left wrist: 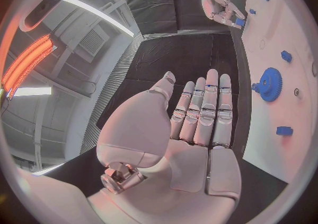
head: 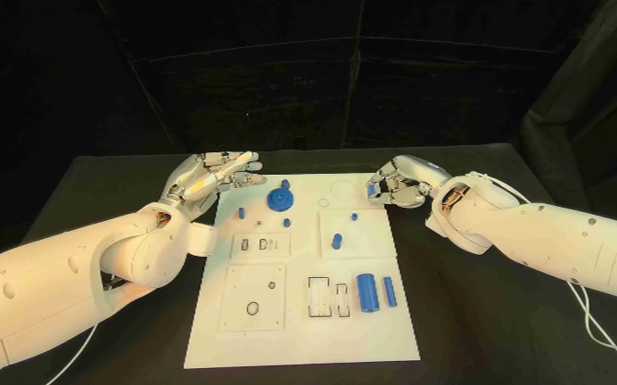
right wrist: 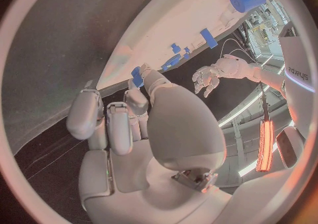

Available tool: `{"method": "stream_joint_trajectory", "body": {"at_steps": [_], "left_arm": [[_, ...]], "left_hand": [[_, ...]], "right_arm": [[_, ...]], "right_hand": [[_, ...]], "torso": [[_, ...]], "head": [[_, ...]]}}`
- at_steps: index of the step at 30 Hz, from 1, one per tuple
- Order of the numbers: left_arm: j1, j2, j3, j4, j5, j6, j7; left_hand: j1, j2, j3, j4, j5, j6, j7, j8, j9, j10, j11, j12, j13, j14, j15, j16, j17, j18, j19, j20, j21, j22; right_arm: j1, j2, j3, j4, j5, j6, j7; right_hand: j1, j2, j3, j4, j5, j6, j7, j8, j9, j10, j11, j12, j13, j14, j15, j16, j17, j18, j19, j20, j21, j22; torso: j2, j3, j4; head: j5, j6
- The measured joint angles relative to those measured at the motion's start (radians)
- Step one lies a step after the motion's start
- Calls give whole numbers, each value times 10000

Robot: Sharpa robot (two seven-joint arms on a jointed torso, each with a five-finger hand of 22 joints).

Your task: Assemble the parts on the task board

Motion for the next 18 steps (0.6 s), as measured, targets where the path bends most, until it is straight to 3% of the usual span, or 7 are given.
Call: {"method": "stream_joint_trajectory", "body": {"at_steps": [8, 13, 18], "left_arm": [[7, -53, 0, -21, 0, 0, -15], [21, -44, 0, -109, -1, 0, -26], [79, -52, 2, -207, -1, -1, -27]], "left_hand": [[0, 0, 0, 0, 0, 0, 0, -37, 0, 0, 0, 0, 0, 0, 0, 0, -1, 0, 0, 0, 0, 0], [0, 0, 0, 0, 0, 0, 0, -37, 0, 0, 0, 0, 0, 0, 0, 0, -1, 0, 0, 0, 0, 0], [0, 0, 0, 0, 0, 0, 0, -37, 0, 0, 0, 0, 0, 0, 0, -39, -1, 0, 0, 0, 0, 0]], "right_arm": [[79, 90, 8, 1366, 73, -300, -945], [120, 800, 8, 1687, -132, -314, -1633], [132, 1615, 5, 1642, -564, -211, -2228]], "right_hand": [[-19, 41, 61, -7, 41, -1, -1, 7, 3, 70, 1, 55, 33, 0, 0, 0, 0, 0, 0, 0, 0, 13], [-21, 42, 115, -61, 42, -2, -2, 9, 3, 70, 1, 55, 52, 0, 1, 0, -1, 0, 0, 1, 0, 37], [-22, 41, 190, -58, 42, -6, -6, 10, 3, 69, 1, 55, 32, 0, 1, 0, -1, 1, 35, -35, 0, 33]], "torso": [[-68, -78, 0], [-121, -131, 6], [-167, -194, 55]], "head": [[89, -18], [274, -99], [454, -174]]}}
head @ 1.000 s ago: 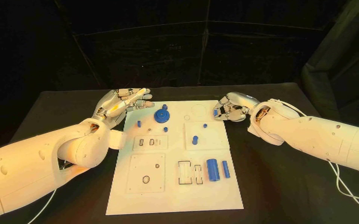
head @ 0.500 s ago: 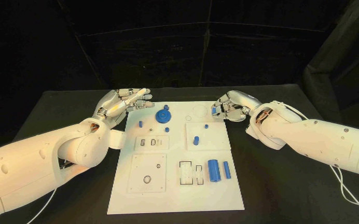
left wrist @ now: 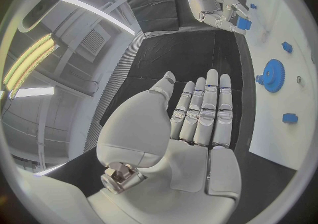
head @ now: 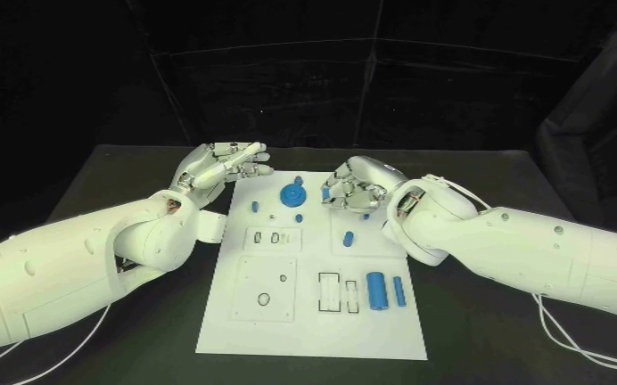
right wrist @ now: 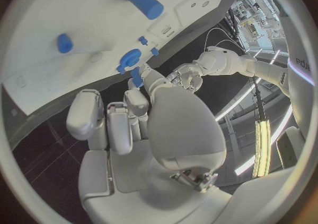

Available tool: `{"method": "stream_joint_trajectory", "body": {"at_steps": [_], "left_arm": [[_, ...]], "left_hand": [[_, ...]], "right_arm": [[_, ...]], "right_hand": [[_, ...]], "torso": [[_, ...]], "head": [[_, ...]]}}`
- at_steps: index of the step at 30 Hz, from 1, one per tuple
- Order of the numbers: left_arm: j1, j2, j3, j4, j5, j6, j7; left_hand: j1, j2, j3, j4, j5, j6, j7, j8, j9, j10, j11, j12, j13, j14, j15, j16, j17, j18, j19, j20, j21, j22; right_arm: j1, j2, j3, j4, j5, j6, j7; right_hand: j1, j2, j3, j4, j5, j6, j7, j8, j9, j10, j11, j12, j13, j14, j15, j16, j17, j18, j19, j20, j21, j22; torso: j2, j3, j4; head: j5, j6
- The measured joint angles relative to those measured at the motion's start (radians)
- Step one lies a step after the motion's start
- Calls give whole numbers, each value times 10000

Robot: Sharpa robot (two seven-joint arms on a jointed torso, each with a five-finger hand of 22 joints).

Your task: Assemble the parts on the task board

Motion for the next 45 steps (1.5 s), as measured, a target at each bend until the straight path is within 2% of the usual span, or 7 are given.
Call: {"method": "stream_joint_trajectory", "body": {"at_steps": [11, 14, 18, 22, 31, 37, 45], "left_arm": [[75, -10, 3, -152, 48, -1, -36], [87, -5, 3, -161, 67, -7, -43], [94, 6, 1, -170, 98, -28, -46], [107, 23, 1, -176, 122, -46, -46], [107, 66, 1, -198, 157, -58, -46], [108, 81, 1, -214, 170, -59, -47], [108, 106, 1, -235, 178, -58, -54]], "left_hand": [[0, 0, 0, 0, 0, 0, 0, 0, 0, 0, 0, 0, 0, 0, 0, 0, 8, 0, 0, 0, 0, 0], [0, 0, 0, 0, 0, 0, 0, 0, 0, 0, 0, 0, 0, 0, 0, 0, 8, 0, 0, 0, 0, 0], [0, 0, 0, 0, 0, 0, 0, 0, 0, 0, 0, 0, 0, 0, 0, 0, 8, 0, 0, 0, 0, -2], [0, 0, 0, 0, 0, 0, 0, 0, 0, 0, 0, 0, 0, 0, 0, 0, 7, -1, 0, 0, 0, -9], [0, 0, 0, 0, 0, 0, 0, 0, 0, 0, 0, 0, 0, 0, 0, 0, 6, 0, 0, 0, 0, -8], [0, 0, 0, 0, 0, 0, 0, 0, 0, 0, 0, 0, 0, 0, 0, 0, 6, 0, 0, 0, 0, -7], [0, 0, 0, 0, 0, 0, 0, 0, 0, 0, 0, 0, 0, 0, 0, 0, 5, 0, 0, 0, 0, -7]], "right_arm": [[-43, 1404, -8, -396, -1107, 511, -727], [-72, 1589, -87, -473, -1297, 649, -835], [-133, 1787, -279, -549, -1536, 844, -950], [-174, 1941, -331, -611, -1724, 992, -1024], [-336, 2082, -370, -663, -2042, 1253, -1098], [-359, 2091, -372, -665, -2172, 1420, -1123], [-362, 2095, -362, -683, -2299, 1639, -1186]], "right_hand": [[-54, -59, 76, 8, -2, 0, -1, 3, 0, -1, 1, -8, -53, 0, 0, 0, 0, 1, 0, 0, 0, -25], [-57, -57, 76, 8, -3, 5, 5, 3, 0, -1, 1, -76, -90, 0, 1, -1, 0, 0, -1, 1, 0, -55], [-108, -59, 76, 8, -5, 7, 6, 5, 1, -1, 1, -76, -90, 0, 0, 0, 0, 1, -1, 1, 0, -65], [-133, -62, 76, 8, -6, 7, 7, 5, 2, -1, 1, -76, -101, 0, 1, 0, -1, 2, -1, 1, 0, -76], [-197, -75, 75, 7, -8, 9, 9, 6, 3, -2, 1, -76, -100, 0, 1, -1, -1, 1, -1, 1, 0, -75], [-197, -76, 100, -18, -42, 17, 16, 6, 4, -2, 2, -76, -99, 0, 1, -1, -1, 2, -1, 1, 0, -87], [-327, -206, 133, 10, -43, 21, 20, 7, 20, -2, 1, -156, -143, 0, 1, -1, 4, 2, -8, -5, 0, -119]], "torso": [[-60, -66, 55], [-63, -69, 59], [-64, -60, 59], [-62, -50, 59], [-49, -31, 50], [-45, -24, 42], [-46, -21, 37]], "head": [[329, -108], [404, -114], [451, -122], [476, -146], [544, -226], [562, -268], [596, -340]]}}
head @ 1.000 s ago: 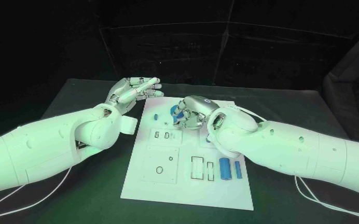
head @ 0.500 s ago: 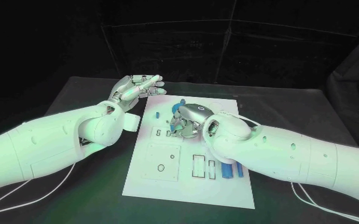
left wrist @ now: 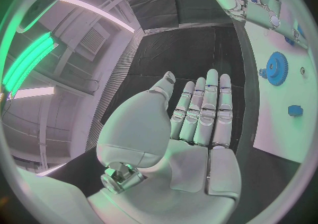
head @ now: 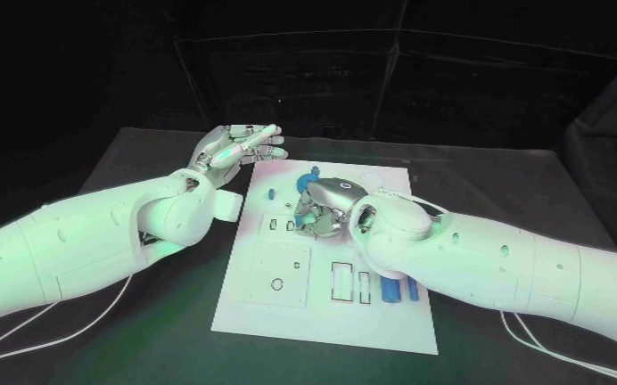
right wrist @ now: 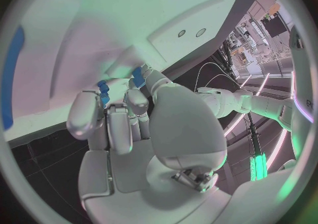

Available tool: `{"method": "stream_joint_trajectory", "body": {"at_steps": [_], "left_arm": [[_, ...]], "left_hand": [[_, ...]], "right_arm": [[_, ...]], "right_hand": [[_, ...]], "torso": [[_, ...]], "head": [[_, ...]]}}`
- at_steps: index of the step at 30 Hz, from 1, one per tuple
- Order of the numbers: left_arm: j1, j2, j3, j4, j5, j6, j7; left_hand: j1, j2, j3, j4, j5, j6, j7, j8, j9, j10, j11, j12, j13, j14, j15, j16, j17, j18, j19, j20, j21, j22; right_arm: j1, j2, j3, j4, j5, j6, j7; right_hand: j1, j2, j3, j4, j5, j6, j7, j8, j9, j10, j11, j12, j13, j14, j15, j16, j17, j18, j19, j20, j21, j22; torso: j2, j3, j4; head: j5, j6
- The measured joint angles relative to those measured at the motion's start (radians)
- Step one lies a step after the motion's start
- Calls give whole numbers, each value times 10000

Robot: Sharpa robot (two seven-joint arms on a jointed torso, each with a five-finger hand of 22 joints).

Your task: Assemble the parts on the task board

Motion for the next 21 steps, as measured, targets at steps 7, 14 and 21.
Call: {"method": "stream_joint_trajectory", "body": {"at_steps": [7, 14, 21], "left_arm": [[0, 4, 0, -15, 5, 1, -6], [0, 7, 0, -23, 9, 2, -12], [0, 9, 0, -27, 12, 3, -18]], "left_hand": [[0, 0, 0, 0, 0, 0, 0, 0, 0, 0, 0, 0, 0, 0, 0, 0, -1, 0, 0, 0, 0, 1], [0, 0, 0, 0, 0, 0, 0, 0, 0, 0, 0, 0, 0, 0, 0, 0, -1, -1, 0, 0, 0, 1], [0, 0, 0, 0, 0, 0, 0, 0, 0, 0, 0, 0, 0, 0, 0, 0, -2, -1, 0, 0, 0, 2]], "right_arm": [[7, -7, 8, 5, -80, 116, -11], [6, 1, 12, 30, -169, 228, -28], [-4, -8, 8, 51, -274, 294, -90]], "right_hand": [[-107, -107, 56, -54, 0, 34, -33, 0, -48, -76, -2, -64, -57, 0, 0, 0, 3, 0, -30, -30, 0, -30], [-300, -300, 74, -51, 7, 52, -51, -40, -50, -174, 52, -204, -190, 0, 0, -11, 3, 1, -67, 8, -42, -124], [-702, -699, -78, -20, 712, -152, 41, -126, -74, -272, 123, -347, -310, 0, 0, -45, 2, 0, -101, 42, -70, -151]], "torso": [[-6, -3, -4], [-6, -3, -4], [-6, -8, 0]], "head": [[12, -13], [23, -35], [-6, -40]]}}
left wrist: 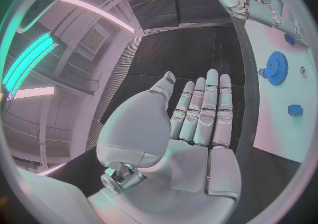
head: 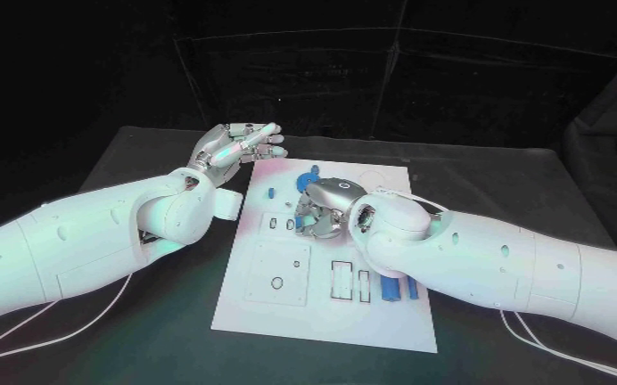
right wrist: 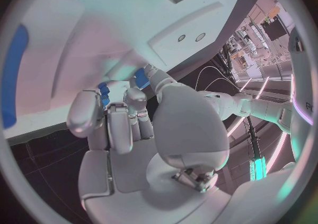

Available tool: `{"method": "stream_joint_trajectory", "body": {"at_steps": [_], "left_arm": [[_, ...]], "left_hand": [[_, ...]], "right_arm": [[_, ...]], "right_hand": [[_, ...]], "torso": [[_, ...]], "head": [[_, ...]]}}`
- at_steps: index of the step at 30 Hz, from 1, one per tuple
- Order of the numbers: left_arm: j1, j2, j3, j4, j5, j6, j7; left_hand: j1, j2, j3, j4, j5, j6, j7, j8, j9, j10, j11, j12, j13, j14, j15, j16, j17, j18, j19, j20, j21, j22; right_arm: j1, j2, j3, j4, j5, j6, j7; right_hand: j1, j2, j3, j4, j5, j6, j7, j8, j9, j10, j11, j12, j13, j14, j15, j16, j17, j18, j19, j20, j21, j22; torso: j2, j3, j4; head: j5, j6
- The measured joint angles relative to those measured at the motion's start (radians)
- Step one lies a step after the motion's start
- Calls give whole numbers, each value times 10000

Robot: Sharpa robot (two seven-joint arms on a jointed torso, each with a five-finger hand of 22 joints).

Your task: Assemble the parts on the task board

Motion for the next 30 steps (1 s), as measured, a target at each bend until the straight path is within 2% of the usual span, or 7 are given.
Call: {"method": "stream_joint_trajectory", "body": {"at_steps": [6, 7, 17, 21, 23, 27, 30], "left_arm": [[0, 4, 0, -7, 2, 2, -6], [0, 5, 0, -8, 2, 2, -7], [0, 8, 0, -15, 5, 5, -19], [0, 8, 0, -16, 7, 6, -26], [0, 8, 0, -18, 8, 7, -28], [0, 8, -1, -27, 8, 9, -35], [0, 7, -1, -44, 4, 12, -58]], "left_hand": [[0, 0, 0, 0, 0, 0, 0, 0, 0, 0, 0, 0, 0, 0, 0, 0, 0, 0, 0, 0, 0, 0], [0, 0, 0, 0, 0, 0, 0, 0, 0, 0, 0, 0, 0, 0, 0, 0, 0, 1, 0, 0, 0, 0], [0, 0, 0, 0, 0, 0, 0, 0, 0, 0, 0, 0, 0, 0, 0, 0, -1, 0, 0, 0, 0, 1], [0, 0, 0, -1, 0, 0, 0, 0, 0, 0, 0, -13, 0, 0, 0, 0, 9, 0, 0, 0, -2, 1], [0, 0, 14, -71, 0, 0, 0, 0, 0, 3, -3, -46, 0, 0, 0, -12, 12, 0, 0, 0, -47, 1], [0, 0, 31, -87, 0, 75, -75, 0, 0, 116, -73, -46, 0, 4, -1, -69, 25, 0, 48, 14, -78, -7], [-54, 54, 69, -125, 0, 148, -148, 0, 0, 208, -133, -46, 0, 325, -67, -67, 100, -1, 282, -62, -58, 4]], "right_arm": [[-9, 7, 0, 13, -51, -10, -58], [-10, 10, 0, 14, -59, -13, -68], [-26, 15, -8, 12, -112, -131, -180], [-48, 10, -23, 8, -121, -298, -249], [-68, -11, -29, 22, -123, -479, -279], [-98, -123, -31, 171, -124, -1054, -253], [-110, -306, -31, 400, -93, -1547, -80]], "right_hand": [[-165, -165, -120, 41, 59, -82, 19, -51, -4, -5, 6, -49, -34, 0, 0, -43, -1, 0, 0, 0, 0, 0], [-224, -112, -126, 47, 59, -82, 19, -64, -4, -36, 36, -49, -47, 0, 0, -45, -1, 0, 0, 0, 0, 0], [-484, -276, -383, 166, 41, -361, 65, -174, -15, -161, 91, -232, -208, -24, 23, -109, -2, 0, -36, 36, -39, -51], [-848, -431, -935, 434, -67, -690, 139, -298, -14, -402, 163, -482, -457, -8, 82, -165, -2, 0, -64, 65, -39, -67], [-849, -431, -1215, 572, -67, -749, 176, -349, -14, -480, 186, -591, -586, -11, 136, -165, -2, 1, -72, 73, -39, -82], [-849, -431, -1843, 826, -67, -968, 240, -349, -14, -804, 232, -893, -944, 0, 146, -281, -3, 0, -143, 144, -162, -258], [-582, -437, -2409, 1112, 107, -1210, 293, -408, -13, -840, 269, -893, -1007, 0, 253, -325, -3, 0, -196, 197, -232, -329]], "torso": [[0, 0, 0], [0, 0, 0], [0, 1, 6], [1, 0, 7], [1, 1, 7], [1, 3, 7], [1, 11, 7]], "head": [[-1, -4], [0, -5], [-3, -8], [-9, -8], [-15, -8], [-47, 6], [-68, 24]]}}
